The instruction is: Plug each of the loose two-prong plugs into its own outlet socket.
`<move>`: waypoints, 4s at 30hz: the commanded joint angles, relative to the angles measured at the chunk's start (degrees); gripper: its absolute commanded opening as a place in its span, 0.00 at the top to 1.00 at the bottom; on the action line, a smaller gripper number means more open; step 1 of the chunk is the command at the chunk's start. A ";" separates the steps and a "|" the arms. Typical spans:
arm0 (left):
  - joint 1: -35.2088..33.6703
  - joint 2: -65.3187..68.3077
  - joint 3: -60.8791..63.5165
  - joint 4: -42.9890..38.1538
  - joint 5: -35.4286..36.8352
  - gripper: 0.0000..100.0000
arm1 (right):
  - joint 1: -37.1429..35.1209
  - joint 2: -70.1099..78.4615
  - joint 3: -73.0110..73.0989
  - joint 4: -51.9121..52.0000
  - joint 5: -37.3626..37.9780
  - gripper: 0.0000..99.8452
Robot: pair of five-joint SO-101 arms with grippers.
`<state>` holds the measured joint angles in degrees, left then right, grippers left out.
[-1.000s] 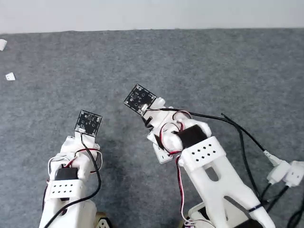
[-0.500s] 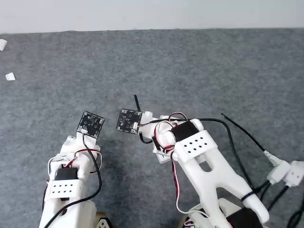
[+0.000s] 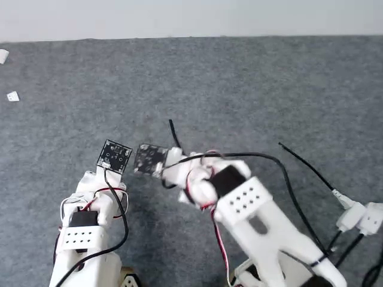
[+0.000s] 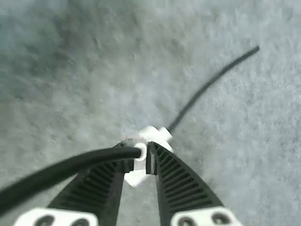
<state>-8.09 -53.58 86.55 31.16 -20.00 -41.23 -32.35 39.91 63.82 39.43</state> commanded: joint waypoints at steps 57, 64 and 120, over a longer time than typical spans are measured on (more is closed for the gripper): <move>-23.91 1.49 -13.23 -5.01 28.92 0.99 | -3.65 45.85 -36.13 -7.08 -14.59 0.99; -24.18 19.25 -22.90 -4.92 30.15 0.99 | -6.02 44.97 -36.04 -5.67 -14.77 0.99; -25.41 27.34 -27.82 -3.43 30.24 0.90 | -7.16 76.53 -73.58 10.95 4.04 0.88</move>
<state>-33.05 -26.24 61.41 27.65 9.63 -48.00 44.31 -29.71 73.93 42.68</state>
